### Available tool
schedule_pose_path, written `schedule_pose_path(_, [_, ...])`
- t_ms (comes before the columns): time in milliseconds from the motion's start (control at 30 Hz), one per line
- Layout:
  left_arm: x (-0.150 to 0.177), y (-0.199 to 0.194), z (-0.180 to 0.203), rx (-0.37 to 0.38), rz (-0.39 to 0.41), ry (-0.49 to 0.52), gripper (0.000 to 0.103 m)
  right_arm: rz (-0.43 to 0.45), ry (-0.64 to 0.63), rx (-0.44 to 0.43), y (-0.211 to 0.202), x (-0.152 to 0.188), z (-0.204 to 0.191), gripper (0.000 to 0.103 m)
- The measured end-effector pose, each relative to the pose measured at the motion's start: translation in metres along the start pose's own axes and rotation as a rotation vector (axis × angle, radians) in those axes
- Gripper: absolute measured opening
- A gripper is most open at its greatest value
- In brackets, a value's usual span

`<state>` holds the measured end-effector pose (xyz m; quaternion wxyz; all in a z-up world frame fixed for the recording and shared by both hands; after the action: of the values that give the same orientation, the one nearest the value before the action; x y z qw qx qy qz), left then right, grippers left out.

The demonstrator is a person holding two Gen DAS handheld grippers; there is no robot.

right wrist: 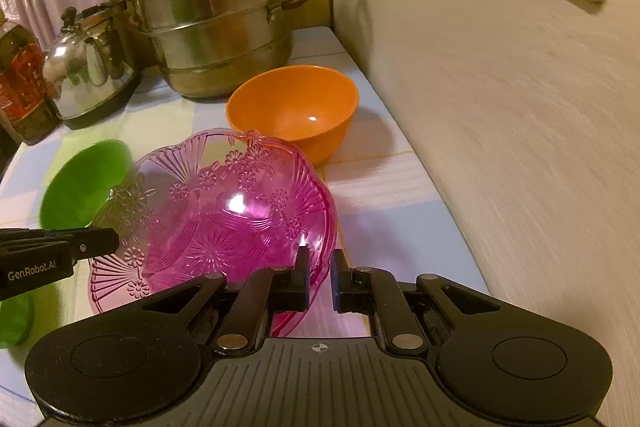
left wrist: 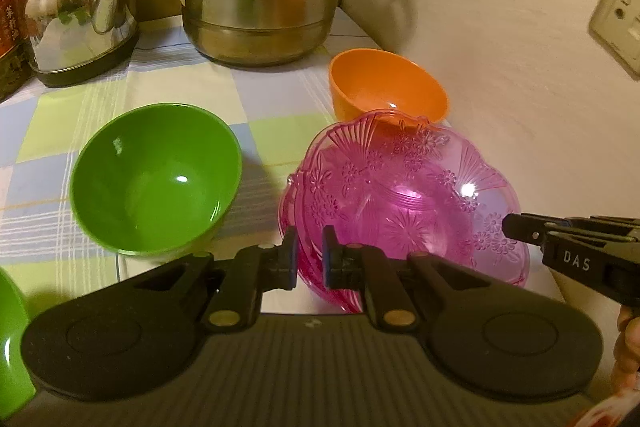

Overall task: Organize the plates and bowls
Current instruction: 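Carry the small pink plate with both grippers toward the plate stack by the orange bowl, then lower the small pink plate onto the pink plate stack with both grippers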

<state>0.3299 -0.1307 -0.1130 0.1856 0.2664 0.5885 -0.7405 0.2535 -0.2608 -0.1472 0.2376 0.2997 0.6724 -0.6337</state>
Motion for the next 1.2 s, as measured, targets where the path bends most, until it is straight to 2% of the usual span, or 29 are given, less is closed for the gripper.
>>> schedule_pose_path(400, [0.004, 0.037, -0.005, -0.015, -0.031, -0.002, 0.011, -0.024, -0.055, 0.026, 0.040, -0.003, 0.000, 0.010])
schedule_pose_path(1033, [0.010, 0.047, -0.006, -0.024, -0.036, 0.011, 0.012, -0.033, -0.083, 0.057, 0.056, 0.001, -0.002, 0.011])
schedule_pose_path(1100, [0.011, 0.047, -0.006, -0.035, -0.030, 0.019, 0.014, -0.027, -0.077, 0.058, 0.056, 0.002, -0.001, 0.013])
schedule_pose_path(1200, [0.012, 0.046, -0.009, -0.035, -0.022, 0.008, 0.016, -0.023, -0.049, 0.045, 0.055, 0.002, 0.001, 0.035])
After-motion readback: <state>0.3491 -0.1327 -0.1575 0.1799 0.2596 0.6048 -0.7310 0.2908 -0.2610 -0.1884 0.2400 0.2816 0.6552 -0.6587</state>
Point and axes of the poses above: each gripper's, at about its wrist camera, not at the fingertips, and y roughly the way its jaws point, z to its right, x to its underside, the point moved 8 cm from there along y, roughly the way its jaws point, and after that the axes turned 1 degree about -y, right-handed, at the moved point
